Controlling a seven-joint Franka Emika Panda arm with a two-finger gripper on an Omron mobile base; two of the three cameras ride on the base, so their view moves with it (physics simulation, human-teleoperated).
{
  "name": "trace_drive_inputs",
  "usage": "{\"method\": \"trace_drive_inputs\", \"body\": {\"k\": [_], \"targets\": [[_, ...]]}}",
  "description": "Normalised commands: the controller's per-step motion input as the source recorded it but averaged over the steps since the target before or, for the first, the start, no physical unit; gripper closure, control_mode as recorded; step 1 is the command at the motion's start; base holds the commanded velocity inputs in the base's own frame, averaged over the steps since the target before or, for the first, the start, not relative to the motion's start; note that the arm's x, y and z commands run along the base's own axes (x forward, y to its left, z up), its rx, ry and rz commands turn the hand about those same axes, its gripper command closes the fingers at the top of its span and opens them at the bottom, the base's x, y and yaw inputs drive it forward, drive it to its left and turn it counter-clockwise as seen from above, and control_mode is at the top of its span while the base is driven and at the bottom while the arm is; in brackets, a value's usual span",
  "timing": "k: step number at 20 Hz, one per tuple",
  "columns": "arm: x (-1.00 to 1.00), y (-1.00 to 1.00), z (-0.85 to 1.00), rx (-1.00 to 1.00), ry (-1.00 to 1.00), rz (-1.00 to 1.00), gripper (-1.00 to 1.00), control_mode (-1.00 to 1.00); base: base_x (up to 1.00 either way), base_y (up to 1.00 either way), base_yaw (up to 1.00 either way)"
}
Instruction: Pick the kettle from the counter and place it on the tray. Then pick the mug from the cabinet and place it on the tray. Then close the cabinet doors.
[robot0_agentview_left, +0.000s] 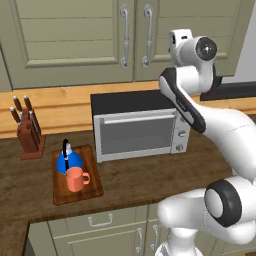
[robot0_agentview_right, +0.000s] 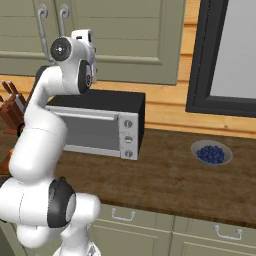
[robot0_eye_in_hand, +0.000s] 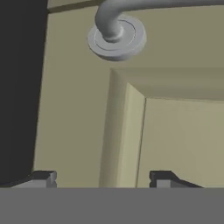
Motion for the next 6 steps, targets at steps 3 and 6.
{"method": "trace_drive_inputs", "body": {"k": [3,6], "targets": [[0.1,-0.15,-0.16,0.0,0.03,-0.1,-1.0,-1.0,0.0,0.0,0.0],[0.05,-0.17,-0.2,0.0,0.0,-0.1,-1.0,-1.0,0.0,0.0,0.0]]}}
